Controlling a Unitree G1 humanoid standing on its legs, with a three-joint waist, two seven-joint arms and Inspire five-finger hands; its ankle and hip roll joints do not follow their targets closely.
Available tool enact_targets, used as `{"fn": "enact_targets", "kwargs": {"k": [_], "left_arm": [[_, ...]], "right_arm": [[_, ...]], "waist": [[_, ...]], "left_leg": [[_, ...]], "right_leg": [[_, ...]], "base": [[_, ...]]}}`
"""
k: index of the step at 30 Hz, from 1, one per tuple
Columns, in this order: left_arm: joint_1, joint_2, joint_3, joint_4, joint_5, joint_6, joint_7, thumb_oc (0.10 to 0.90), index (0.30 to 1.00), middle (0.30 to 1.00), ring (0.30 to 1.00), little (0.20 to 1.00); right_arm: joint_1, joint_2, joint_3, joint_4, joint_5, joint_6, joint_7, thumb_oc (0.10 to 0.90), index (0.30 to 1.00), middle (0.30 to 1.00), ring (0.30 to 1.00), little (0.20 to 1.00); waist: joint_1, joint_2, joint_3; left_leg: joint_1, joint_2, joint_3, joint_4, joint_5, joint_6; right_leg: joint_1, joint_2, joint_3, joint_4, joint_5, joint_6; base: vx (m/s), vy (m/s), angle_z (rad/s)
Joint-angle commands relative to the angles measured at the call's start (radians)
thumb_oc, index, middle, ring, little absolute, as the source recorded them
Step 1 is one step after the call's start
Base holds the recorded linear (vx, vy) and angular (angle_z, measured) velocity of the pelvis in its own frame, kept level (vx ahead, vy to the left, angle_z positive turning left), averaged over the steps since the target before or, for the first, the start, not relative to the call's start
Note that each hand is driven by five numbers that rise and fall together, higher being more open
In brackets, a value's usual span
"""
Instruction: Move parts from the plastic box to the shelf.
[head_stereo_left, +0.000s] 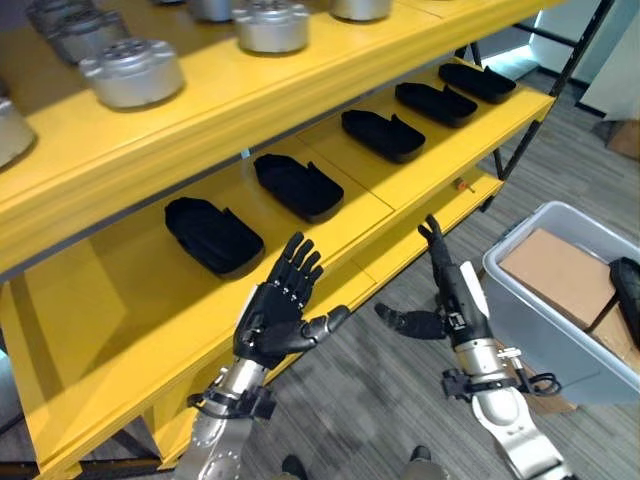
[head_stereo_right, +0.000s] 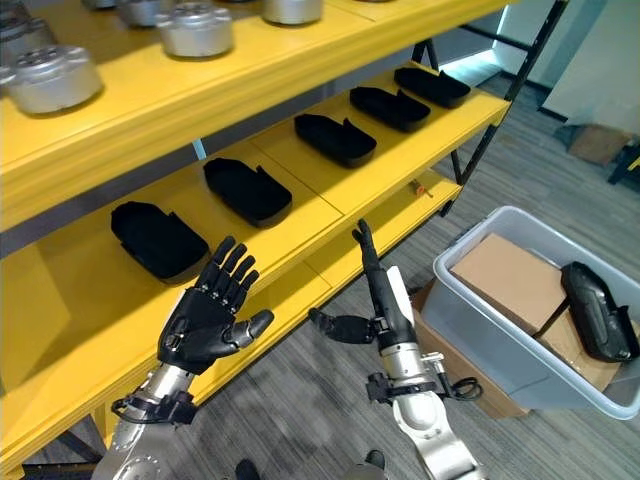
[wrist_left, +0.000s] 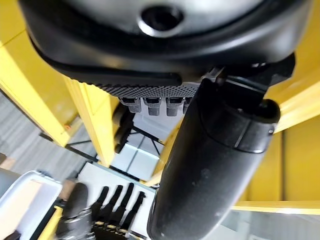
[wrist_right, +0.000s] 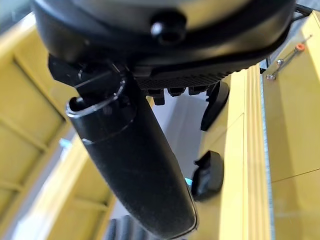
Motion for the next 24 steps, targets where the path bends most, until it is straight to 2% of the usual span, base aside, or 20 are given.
{"fn": "enact_targets", "kwargs": {"k": [1, 4, 5, 9, 13, 19, 20, 21, 22, 24], "left_arm": [[-0.03, 0.026, 0.048, -0.163, 0.016, -0.088, -0.041, 0.9, 1.0, 1.0, 1.0, 1.0], [-0.029, 0.024, 0.069, -0.169, -0.004, -0.071, -0.043, 0.9, 1.0, 1.0, 1.0, 1.0], [-0.028, 0.022, 0.074, -0.181, -0.002, -0.06, -0.037, 0.9, 1.0, 1.0, 1.0, 1.0], [-0.021, 0.008, 0.074, -0.21, 0.007, -0.031, -0.029, 0.9, 1.0, 1.0, 1.0, 1.0], [-0.028, 0.009, 0.062, -0.223, 0.025, -0.024, -0.008, 0.9, 1.0, 1.0, 1.0, 1.0], [-0.056, 0.018, 0.053, -0.228, 0.043, -0.027, 0.052, 0.9, 1.0, 1.0, 1.0, 1.0], [-0.065, 0.017, 0.054, -0.229, 0.051, -0.029, 0.079, 0.9, 1.0, 1.0, 1.0, 1.0], [-0.074, 0.016, 0.059, -0.225, 0.079, -0.033, 0.136, 0.9, 1.0, 1.0, 1.0, 1.0], [-0.076, 0.015, 0.059, -0.224, 0.082, -0.036, 0.145, 0.9, 1.0, 1.0, 1.0, 1.0], [-0.094, 0.006, 0.073, -0.202, 0.063, -0.058, 0.174, 0.9, 1.0, 1.0, 1.0, 1.0]], "right_arm": [[-0.075, 0.006, -0.025, -0.113, -0.061, -0.074, -0.08, 0.9, 1.0, 1.0, 1.0, 1.0], [-0.071, -0.001, -0.03, -0.125, -0.081, -0.035, -0.124, 0.9, 1.0, 1.0, 1.0, 1.0], [-0.082, -0.003, -0.036, -0.116, -0.07, -0.026, -0.143, 0.9, 1.0, 1.0, 1.0, 1.0], [-0.092, -0.014, -0.075, -0.111, -0.081, 0.026, -0.189, 0.9, 1.0, 1.0, 1.0, 1.0], [-0.097, -0.036, -0.091, -0.114, -0.137, 0.077, -0.246, 0.9, 1.0, 1.0, 1.0, 1.0], [-0.087, -0.06, -0.11, -0.099, -0.118, 0.096, -0.252, 0.9, 1.0, 1.0, 1.0, 1.0], [-0.08, -0.064, -0.11, -0.099, -0.115, 0.089, -0.231, 0.9, 1.0, 1.0, 1.0, 1.0], [-0.068, -0.073, -0.104, -0.106, -0.134, 0.082, -0.212, 0.9, 1.0, 1.0, 1.0, 1.0], [-0.067, -0.075, -0.103, -0.108, -0.136, 0.082, -0.21, 0.9, 1.0, 1.0, 1.0, 1.0], [-0.048, -0.091, -0.103, -0.109, -0.116, 0.067, -0.183, 0.9, 1.0, 1.0, 1.0, 1.0]], "waist": [[0.01, -0.031, -0.058], [0.006, -0.031, -0.071], [0.006, -0.032, -0.075], [-0.008, -0.031, -0.096], [-0.035, -0.022, -0.108], [-0.076, -0.015, -0.11], [-0.088, -0.013, -0.11], [-0.104, -0.008, -0.107], [-0.106, -0.007, -0.107], [-0.122, -0.005, -0.104]], "left_leg": [[-0.04, -0.022, -0.081, 0.018, -0.01, 0.051], [-0.026, 0.012, -0.059, -0.002, 0.015, 0.016], [-0.031, 0.024, -0.041, -0.011, 0.037, 0.013], [-0.019, 0.049, -0.025, -0.043, 0.06, -0.016], [-0.007, 0.07, -0.014, -0.053, 0.059, -0.041], [-0.014, 0.112, 0.02, -0.048, 0.078, -0.06], [-0.019, 0.128, 0.025, -0.044, 0.1, -0.069], [-0.026, 0.155, 0.028, -0.039, 0.147, -0.089], [-0.026, 0.159, 0.027, -0.039, 0.153, -0.091], [-0.045, 0.19, 0.012, -0.012, 0.2, -0.111]], "right_leg": [[0.003, -0.055, 0.05, 0.034, 0.093, 0.022], [0.046, -0.022, 0.015, -0.042, 0.053, 0.026], [0.052, -0.009, 0.003, -0.076, 0.059, 0.018], [0.074, 0.028, -0.002, -0.147, 0.061, 0.008], [0.08, 0.052, 0.011, -0.174, 0.056, 0.0], [0.065, 0.084, 0.023, -0.159, 0.034, -0.028], [0.059, 0.097, 0.031, -0.159, 0.027, -0.039], [0.051, 0.125, 0.044, -0.165, 0.02, -0.057], [0.049, 0.129, 0.047, -0.166, 0.019, -0.06], [0.039, 0.162, 0.063, -0.169, 0.007, -0.084]], "base": [[0.01, -0.197, -0.47], [0.02, -0.258, -0.41], [0.01, -0.366, -0.82], [0.03, -0.257, -0.59], [0.05, -0.228, -0.43], [0.04, -0.231, -0.33], [0.08, -0.308, -0.32], [0.08, -0.284, -0.42], [0.07, -0.254, -0.52], [0.06, -0.242, -0.4]]}}
